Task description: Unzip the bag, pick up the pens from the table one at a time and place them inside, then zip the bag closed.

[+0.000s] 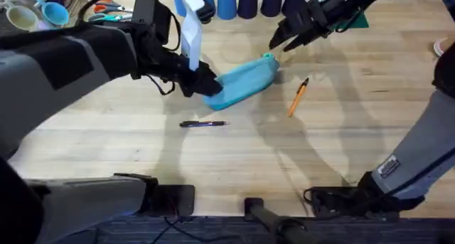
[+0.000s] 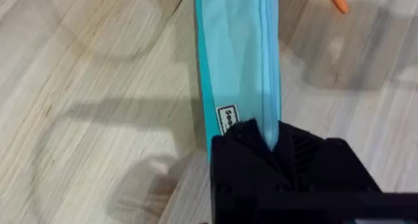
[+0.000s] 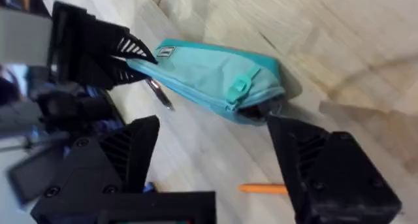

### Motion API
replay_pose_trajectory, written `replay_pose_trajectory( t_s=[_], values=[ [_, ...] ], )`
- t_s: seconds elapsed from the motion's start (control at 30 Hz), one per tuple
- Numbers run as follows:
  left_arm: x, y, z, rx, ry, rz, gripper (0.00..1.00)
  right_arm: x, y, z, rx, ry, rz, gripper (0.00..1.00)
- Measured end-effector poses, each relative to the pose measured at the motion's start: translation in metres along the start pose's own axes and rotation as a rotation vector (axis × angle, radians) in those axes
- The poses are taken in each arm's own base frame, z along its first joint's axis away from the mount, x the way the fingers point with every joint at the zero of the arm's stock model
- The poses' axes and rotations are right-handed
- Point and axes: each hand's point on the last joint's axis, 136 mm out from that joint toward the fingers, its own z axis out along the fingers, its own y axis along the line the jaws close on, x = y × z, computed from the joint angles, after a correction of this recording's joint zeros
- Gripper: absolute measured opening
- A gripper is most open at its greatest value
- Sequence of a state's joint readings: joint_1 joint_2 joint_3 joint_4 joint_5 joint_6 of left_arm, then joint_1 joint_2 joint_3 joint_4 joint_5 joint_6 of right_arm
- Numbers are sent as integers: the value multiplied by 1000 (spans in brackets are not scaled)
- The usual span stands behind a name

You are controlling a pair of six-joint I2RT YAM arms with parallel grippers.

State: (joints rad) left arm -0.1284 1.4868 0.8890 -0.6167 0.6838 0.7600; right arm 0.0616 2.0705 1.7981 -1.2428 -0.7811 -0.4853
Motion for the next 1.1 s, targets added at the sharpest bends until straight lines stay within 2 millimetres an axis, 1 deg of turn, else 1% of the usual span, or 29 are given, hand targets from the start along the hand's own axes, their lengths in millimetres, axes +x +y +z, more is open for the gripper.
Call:
replay_pose_trajectory(
  t_s=[0.13, 0.33, 0.7, 0.9, 1.1],
  values=[
    [0, 0, 0, -1, 1, 0, 42, -1, -1, 0, 2, -4, 96, 996],
    [0, 0, 0, -2, 2, 0, 42, -6, -3, 0, 9, -22, 164, 996],
    [0, 0, 0, -3, 3, 0, 42, -24, -9, 1, 34, -83, 116, 995],
    [0, 0, 0, -3, 3, 0, 42, -29, -3, 12, 36, -76, 84, 996],
    [0, 0, 0, -3, 3, 0, 42, -22, -15, 35, 79, -9, 116, 996]
  ],
)
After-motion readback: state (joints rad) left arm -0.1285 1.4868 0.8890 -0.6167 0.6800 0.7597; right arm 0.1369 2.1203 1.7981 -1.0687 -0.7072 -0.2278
